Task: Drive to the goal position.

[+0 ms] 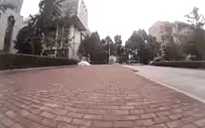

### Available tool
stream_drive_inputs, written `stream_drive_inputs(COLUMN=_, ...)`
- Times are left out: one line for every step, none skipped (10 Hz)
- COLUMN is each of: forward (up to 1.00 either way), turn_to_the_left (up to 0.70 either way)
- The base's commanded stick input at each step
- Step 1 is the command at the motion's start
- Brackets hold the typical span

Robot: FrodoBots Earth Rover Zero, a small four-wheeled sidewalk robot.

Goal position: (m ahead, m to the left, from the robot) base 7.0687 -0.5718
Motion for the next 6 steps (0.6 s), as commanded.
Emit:
stream_drive_inputs(forward=0.70, turn_to_the_left=-0.01)
stream_drive_inputs(forward=0.70, turn_to_the_left=0.00)
stream_drive_inputs(forward=0.70, turn_to_the_left=0.00)
stream_drive_inputs(forward=0.70, turn_to_the_left=0.00)
stream_drive_inputs(forward=0.70, turn_to_the_left=0.00)
stream_drive_inputs(forward=0.70, turn_to_the_left=0.00)
